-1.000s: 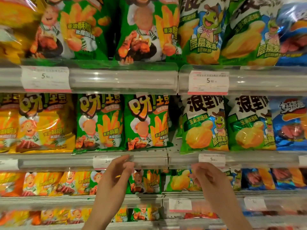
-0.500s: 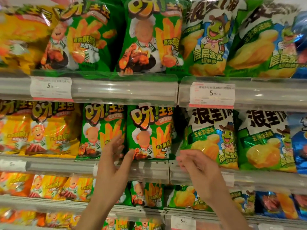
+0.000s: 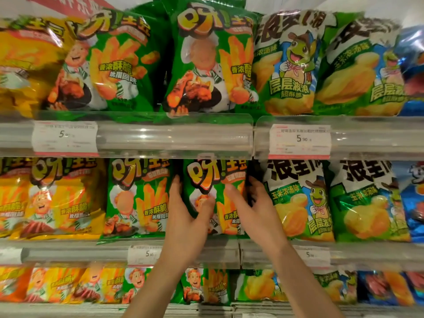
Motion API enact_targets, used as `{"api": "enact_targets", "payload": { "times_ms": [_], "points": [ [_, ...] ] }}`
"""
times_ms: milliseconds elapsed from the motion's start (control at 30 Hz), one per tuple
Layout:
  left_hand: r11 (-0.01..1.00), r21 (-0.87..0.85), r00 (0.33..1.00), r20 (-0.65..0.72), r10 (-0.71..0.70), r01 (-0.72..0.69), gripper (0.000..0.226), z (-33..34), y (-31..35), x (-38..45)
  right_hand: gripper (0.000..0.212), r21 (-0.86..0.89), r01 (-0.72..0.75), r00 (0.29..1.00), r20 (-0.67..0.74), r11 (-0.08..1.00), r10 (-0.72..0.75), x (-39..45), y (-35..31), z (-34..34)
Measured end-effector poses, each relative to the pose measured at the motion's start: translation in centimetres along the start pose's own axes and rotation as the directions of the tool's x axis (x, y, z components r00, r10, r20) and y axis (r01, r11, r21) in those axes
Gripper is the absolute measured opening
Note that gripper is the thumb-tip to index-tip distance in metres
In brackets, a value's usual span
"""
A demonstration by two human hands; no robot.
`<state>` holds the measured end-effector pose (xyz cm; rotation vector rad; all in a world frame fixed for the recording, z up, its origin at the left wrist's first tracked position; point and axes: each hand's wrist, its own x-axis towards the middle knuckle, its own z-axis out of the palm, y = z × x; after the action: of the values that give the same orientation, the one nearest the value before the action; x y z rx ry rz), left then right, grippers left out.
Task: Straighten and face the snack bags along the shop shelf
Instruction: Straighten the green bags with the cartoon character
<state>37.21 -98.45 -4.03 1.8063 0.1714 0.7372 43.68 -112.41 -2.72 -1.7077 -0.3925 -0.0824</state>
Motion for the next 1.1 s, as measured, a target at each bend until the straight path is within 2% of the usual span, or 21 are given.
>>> {"api": "enact_targets", "payload": {
  "times_ms": [100, 167, 233, 433, 567, 667, 767, 867, 967, 1033, 1100],
  "points": [
    [0.991, -0.061, 0.989, 0.090, -0.117, 0.122, 0.096, -0.1, 0.0, 1.9, 0.060, -0.048, 0.001, 1.000, 0.019, 0.999, 0.000, 1.0, -0.3, -0.3],
    [0.986, -0.065, 0.983, 0.114, -0.143, 0.151, 0.099, -0.3, 0.0, 3.4, 0.078, -0.064, -0.026, 0.999, 0.022, 0.998, 0.028, 1.9, -0.8, -0.2],
    [0.986, -0.083, 0.982, 0.131, -0.135, 0.147, 0.100, -0.3, 0.0, 4.4, 0.086, -0.070, -0.061, 0.998, 0.022, 0.996, 0.062, 2.4, -1.1, 0.2],
    [0.981, -0.129, 0.986, 0.103, -0.131, 0.144, 0.108, 0.4, -0.5, 4.2, 0.073, -0.026, -0.129, 0.991, -0.020, 0.991, 0.129, 2.0, -1.2, 1.3],
    [0.995, -0.080, 0.997, 0.046, -0.062, 0.065, 0.098, 0.6, -0.7, 4.2, 0.067, -0.069, -0.141, 0.987, -0.086, 0.988, 0.135, 1.4, -1.1, 1.5],
    [0.990, -0.112, 0.996, 0.038, -0.083, 0.087, 0.101, 0.9, -0.8, 4.4, 0.076, -0.125, -0.130, 0.986, -0.125, 0.984, 0.114, 1.4, -1.1, 1.8],
    [0.988, -0.124, 0.995, 0.036, -0.089, 0.093, 0.089, 0.7, -0.7, 4.3, 0.084, -0.136, -0.140, 0.987, -0.096, 0.981, 0.128, 1.5, -1.3, 1.6],
    [0.995, -0.061, 0.997, 0.007, 0.080, -0.080, 0.061, -0.1, -1.1, 3.4, 0.080, -0.168, 0.005, 0.997, -0.069, 0.986, -0.016, 0.6, -0.7, 0.6],
    [0.969, 0.114, 0.976, 0.045, 0.214, -0.218, 0.050, -0.5, -1.5, 3.0, 0.067, -0.387, 0.167, 0.982, -0.012, 0.907, -0.186, -0.6, -0.2, -0.2],
    [0.958, 0.179, 0.972, 0.105, 0.209, -0.225, 0.046, -0.3, -1.5, 3.0, 0.063, -0.501, 0.201, 0.979, 0.078, 0.842, -0.188, -0.9, 0.0, -0.2],
    [0.970, 0.147, 0.976, 0.129, 0.174, -0.192, 0.047, 0.0, -1.3, 3.0, 0.063, -0.548, 0.216, 0.976, 0.125, 0.808, -0.176, -0.8, 0.0, -0.2]
  ]
}}
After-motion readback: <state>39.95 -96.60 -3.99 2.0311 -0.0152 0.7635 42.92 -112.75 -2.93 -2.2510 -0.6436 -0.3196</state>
